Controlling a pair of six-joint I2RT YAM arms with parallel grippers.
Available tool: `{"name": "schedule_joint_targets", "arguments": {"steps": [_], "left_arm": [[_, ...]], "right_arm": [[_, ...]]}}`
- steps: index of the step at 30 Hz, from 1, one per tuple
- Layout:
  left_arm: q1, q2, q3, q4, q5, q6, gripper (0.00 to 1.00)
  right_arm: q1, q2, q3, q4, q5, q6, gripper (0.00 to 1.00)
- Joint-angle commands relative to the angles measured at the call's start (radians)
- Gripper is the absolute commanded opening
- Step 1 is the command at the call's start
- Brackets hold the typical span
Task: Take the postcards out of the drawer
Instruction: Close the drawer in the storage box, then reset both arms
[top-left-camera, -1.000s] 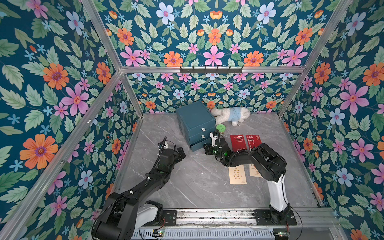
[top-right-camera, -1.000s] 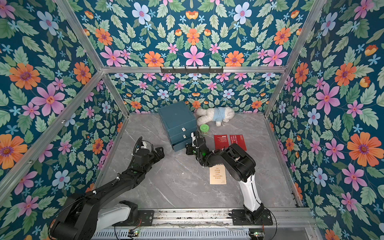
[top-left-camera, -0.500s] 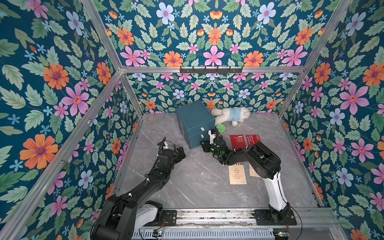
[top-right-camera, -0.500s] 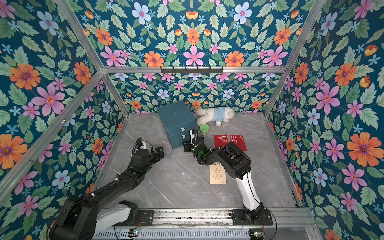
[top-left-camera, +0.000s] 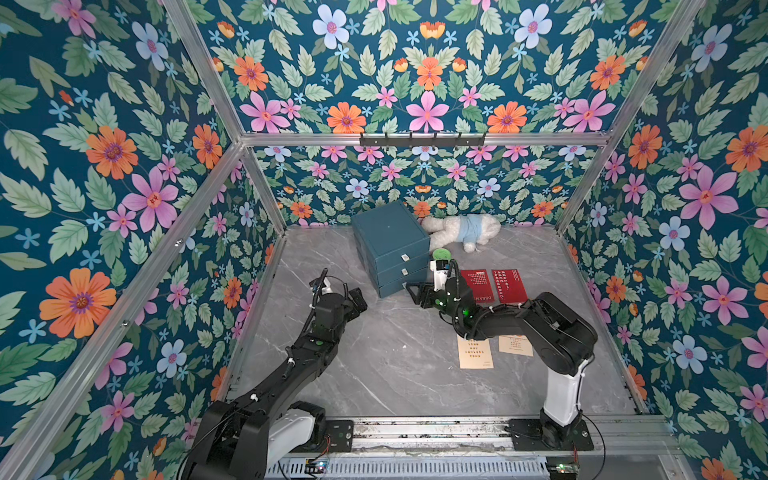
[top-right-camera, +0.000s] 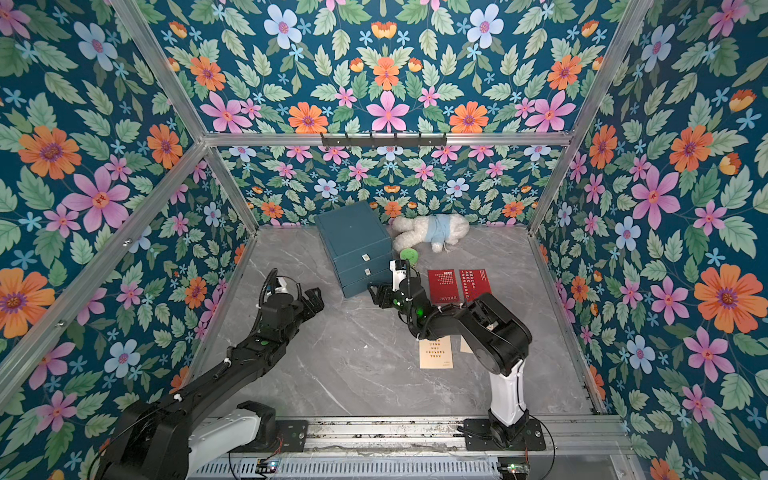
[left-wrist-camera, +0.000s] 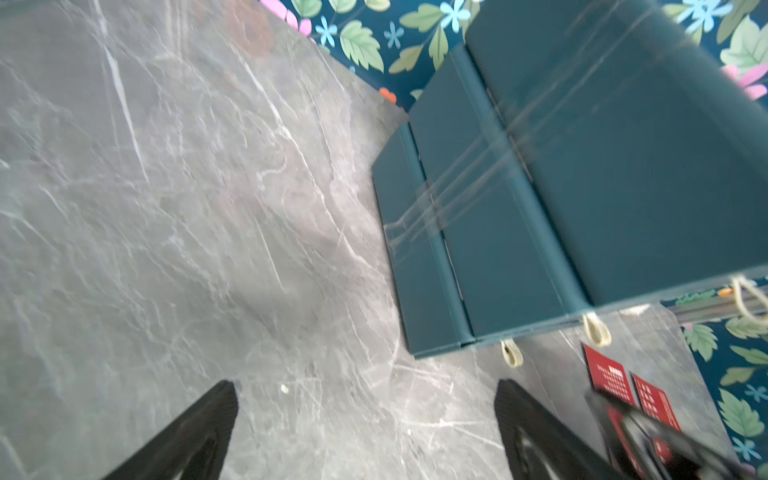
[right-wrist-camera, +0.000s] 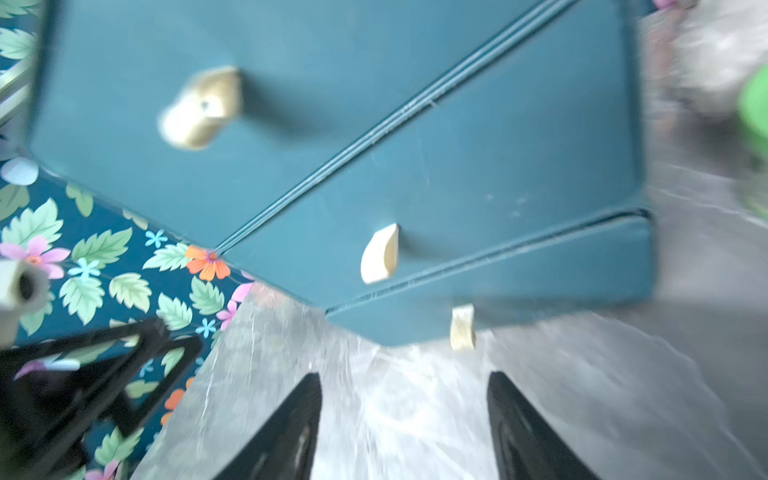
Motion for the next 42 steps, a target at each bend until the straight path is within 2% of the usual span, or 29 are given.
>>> {"name": "schedule_joint_targets", "arguments": {"steps": [1, 4, 6, 10, 12, 14, 16, 19, 22, 24, 27, 29, 31, 35, 37, 39, 40, 42], "left_arm": [[0.016, -0.007, 0.025, -0.036, -0.056, 0.06, 1.0], [0.037, -0.005, 0.05, -0.047, -0.1, 0.103, 1.0], [0.049, 0.005, 0.064, -0.044, -0.127, 0.135, 1.0], [0.079, 0.049, 0.089, -0.017, -0.158, 0.198, 1.0], [0.095, 0.074, 0.098, -0.004, -0.181, 0.215, 1.0], [0.113, 0.096, 0.091, 0.033, -0.204, 0.238, 1.0], [0.125, 0.105, 0.064, 0.096, -0.229, 0.269, 1.0], [0.147, 0.112, 0.014, 0.199, -0.286, 0.325, 1.0], [0.185, 0.128, -0.021, 0.286, -0.334, 0.394, 1.0], [0.217, 0.151, -0.048, 0.36, -0.349, 0.418, 1.0], [0.265, 0.213, -0.055, 0.412, -0.332, 0.414, 1.0], [0.278, 0.259, -0.055, 0.458, -0.319, 0.431, 1.0], [0.279, 0.305, -0.057, 0.513, -0.312, 0.459, 1.0], [0.281, 0.4, -0.066, 0.658, -0.312, 0.533, 1.0], [0.283, 0.413, -0.08, 0.722, -0.286, 0.556, 0.99], [0.287, 0.446, -0.096, 0.775, -0.249, 0.569, 0.99], [0.285, 0.463, -0.118, 0.853, -0.206, 0.605, 0.98], [0.286, 0.465, -0.121, 0.842, -0.136, 0.623, 0.97]], "right_arm": [[-0.03, -0.117, -0.082, -0.058, 0.008, -0.024, 0.7], [-0.08, -0.276, -0.148, -0.231, 0.017, -0.051, 0.78], [-0.102, -0.383, -0.176, -0.368, 0.069, -0.1, 0.81], [-0.142, -0.59, -0.158, -0.708, 0.25, -0.23, 0.91], [-0.173, -0.672, -0.145, -0.856, 0.382, -0.254, 0.98], [-0.236, -0.75, -0.158, -0.927, 0.485, -0.299, 0.99], [-0.32, -0.817, -0.198, -0.938, 0.503, -0.321, 0.99], [-0.477, -0.909, -0.309, -0.855, 0.432, -0.343, 0.99], [-0.583, -0.963, -0.443, -0.714, 0.449, -0.355, 0.99], [-0.619, -0.975, -0.514, -0.63, 0.466, -0.373, 0.99], [-0.644, -0.952, -0.627, -0.377, 0.452, -0.41, 0.99], [-0.653, -0.89, -0.665, -0.223, 0.423, -0.412, 0.99], [-0.652, -0.811, -0.642, -0.17, 0.398, -0.428, 0.99], [-0.654, -0.591, -0.609, 0.056, 0.361, -0.484, 0.99], [-0.655, -0.5, -0.588, 0.074, 0.347, -0.477, 0.99], [-0.653, -0.399, -0.603, 0.241, 0.319, -0.508, 0.99], [-0.653, -0.402, -0.607, 0.241, 0.314, -0.509, 0.99], [-0.655, -0.441, -0.581, 0.102, 0.281, -0.502, 0.99]]}}
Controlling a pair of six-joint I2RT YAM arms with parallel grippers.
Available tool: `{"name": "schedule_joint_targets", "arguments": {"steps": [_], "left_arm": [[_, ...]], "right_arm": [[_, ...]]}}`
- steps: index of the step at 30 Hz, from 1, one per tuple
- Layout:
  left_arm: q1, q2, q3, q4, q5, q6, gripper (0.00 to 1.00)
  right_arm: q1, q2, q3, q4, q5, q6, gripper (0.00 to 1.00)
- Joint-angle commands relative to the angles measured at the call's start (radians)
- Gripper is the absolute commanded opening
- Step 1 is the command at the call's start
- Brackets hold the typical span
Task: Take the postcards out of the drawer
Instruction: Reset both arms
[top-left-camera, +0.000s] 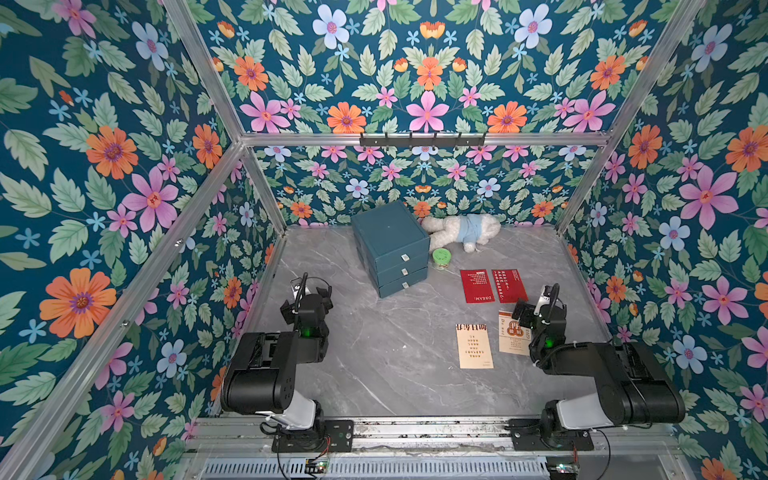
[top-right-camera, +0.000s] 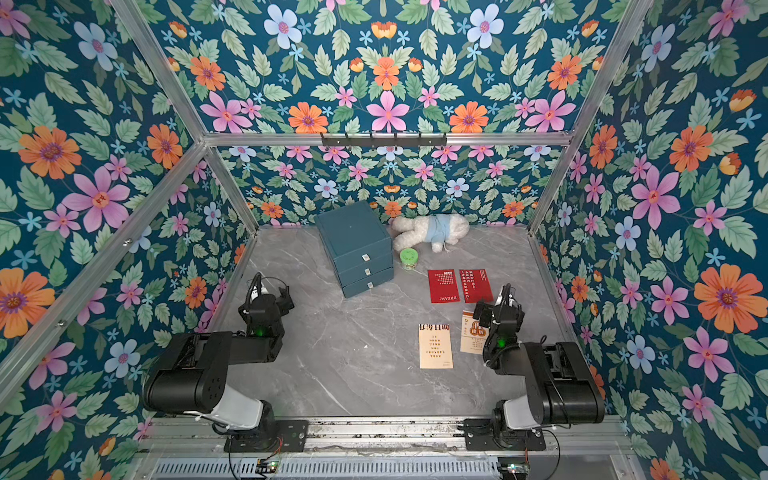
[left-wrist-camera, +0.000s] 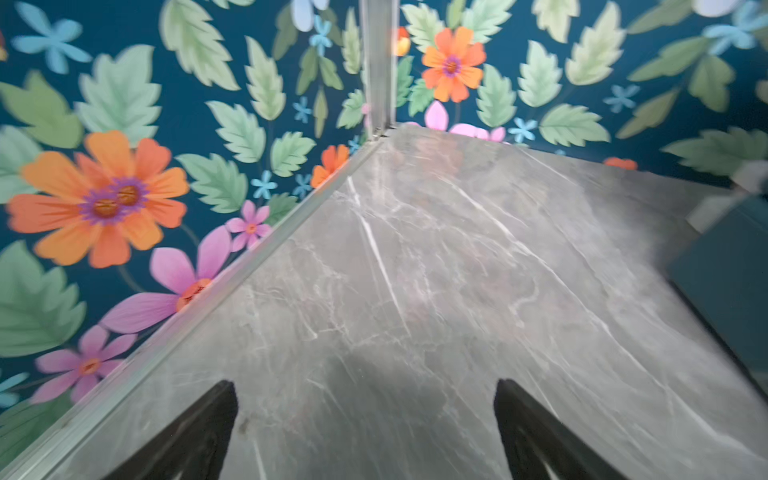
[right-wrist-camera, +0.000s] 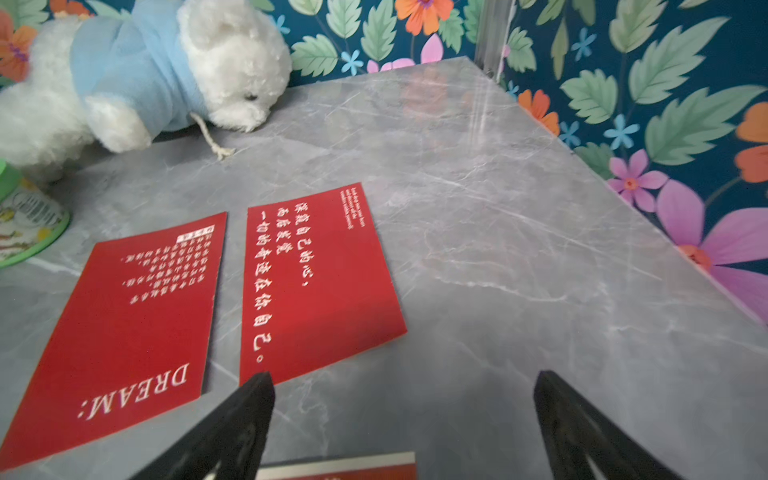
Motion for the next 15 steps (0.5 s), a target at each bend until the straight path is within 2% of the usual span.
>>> {"name": "schedule_joint_targets", "arguments": {"steps": [1, 2, 4, 6, 8, 10, 12, 15], "left_arm": [[0.001, 0.012, -0.006, 0.149, 0.1, 0.074, 0.97], [0.001, 0.015, -0.008, 0.152, 0.118, 0.08, 0.97], [-0.001, 0.026, -0.037, 0.212, 0.142, 0.088, 0.97], [0.001, 0.082, -0.077, 0.373, 0.14, 0.102, 0.98], [-0.001, 0.048, -0.058, 0.256, 0.154, 0.086, 0.98], [-0.001, 0.072, -0.066, 0.326, 0.149, 0.097, 0.99], [0.0, 0.056, -0.06, 0.278, 0.152, 0.093, 0.99], [-0.001, 0.061, -0.065, 0.295, 0.152, 0.095, 1.0]], "right_arm": [[-0.001, 0.009, 0.025, 0.099, -0.065, -0.046, 0.99], [0.0, 0.024, 0.035, 0.123, -0.077, -0.063, 0.99], [0.0, -0.004, 0.076, -0.024, -0.101, -0.056, 0.99], [-0.001, 0.018, 0.067, 0.045, -0.101, -0.062, 0.99], [-0.001, 0.002, 0.074, 0.001, -0.102, -0.057, 0.99], [-0.002, 0.009, 0.07, 0.024, -0.099, -0.059, 0.99], [-0.002, 0.012, 0.068, 0.031, -0.099, -0.061, 0.99], [-0.001, 0.011, 0.069, 0.026, -0.102, -0.059, 0.99]]}}
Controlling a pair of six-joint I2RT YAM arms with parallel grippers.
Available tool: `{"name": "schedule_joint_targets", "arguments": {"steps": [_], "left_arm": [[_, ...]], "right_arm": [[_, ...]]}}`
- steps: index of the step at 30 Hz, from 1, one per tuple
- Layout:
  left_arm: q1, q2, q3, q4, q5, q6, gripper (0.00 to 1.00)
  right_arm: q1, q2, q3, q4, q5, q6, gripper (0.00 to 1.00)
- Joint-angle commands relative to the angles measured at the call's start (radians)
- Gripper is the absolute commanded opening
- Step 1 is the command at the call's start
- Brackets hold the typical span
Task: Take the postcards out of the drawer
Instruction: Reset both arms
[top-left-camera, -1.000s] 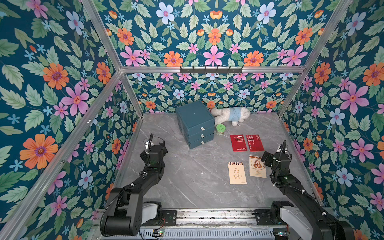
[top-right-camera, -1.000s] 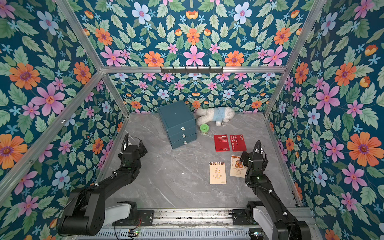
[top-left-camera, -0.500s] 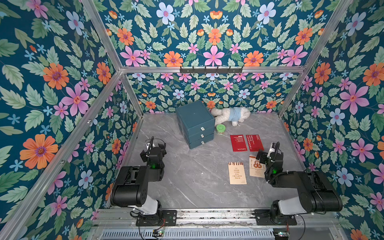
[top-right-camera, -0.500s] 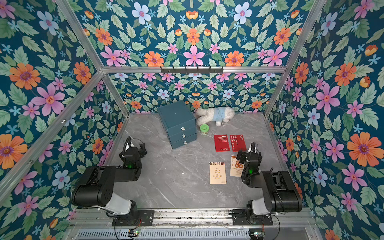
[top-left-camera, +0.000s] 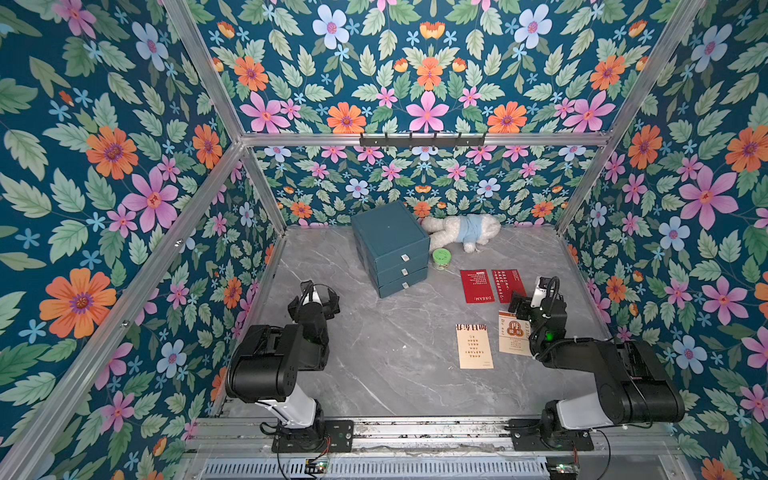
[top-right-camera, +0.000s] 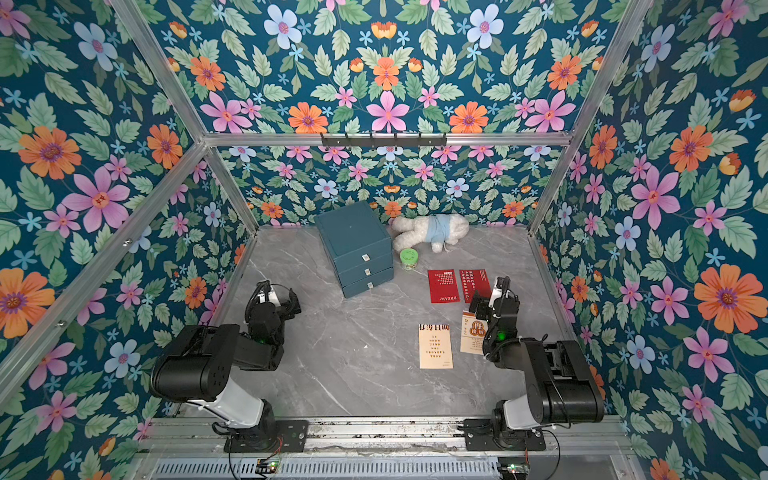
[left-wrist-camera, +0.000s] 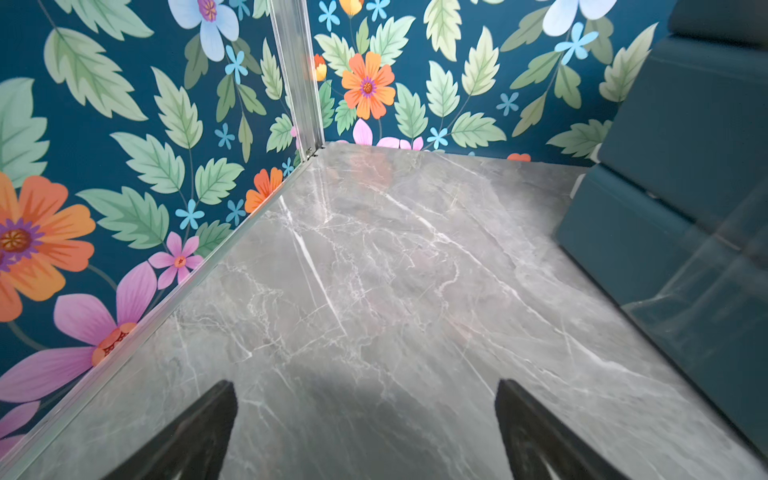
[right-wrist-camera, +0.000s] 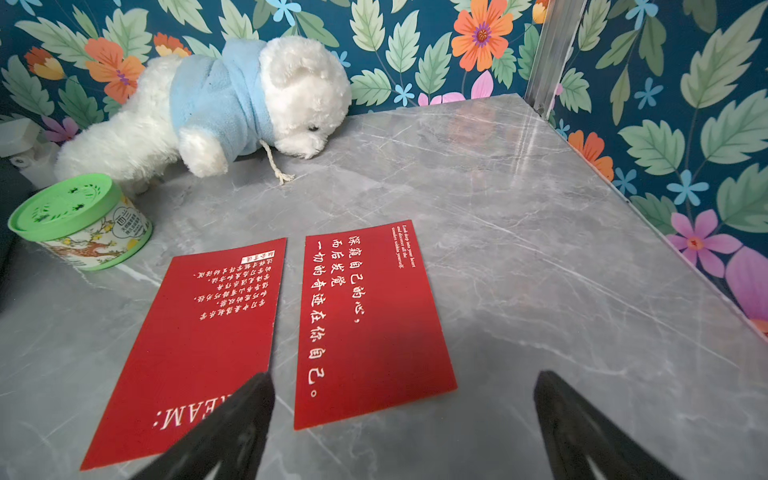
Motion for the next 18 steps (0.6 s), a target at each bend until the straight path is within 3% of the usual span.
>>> {"name": "schedule_joint_targets", "arguments": {"steps": [1, 18], "left_arm": [[0.0, -0.004, -0.001, 0.059, 0.008, 0.017, 1.0], [0.002, -0.002, 0.005, 0.052, 0.035, 0.024, 1.0]], "right_arm": [[0.001, 0.002, 0.002, 0.024, -0.009, -0.016, 0.99], [0.001, 0.001, 0.003, 0.021, -0.01, -0.015, 0.99]]}}
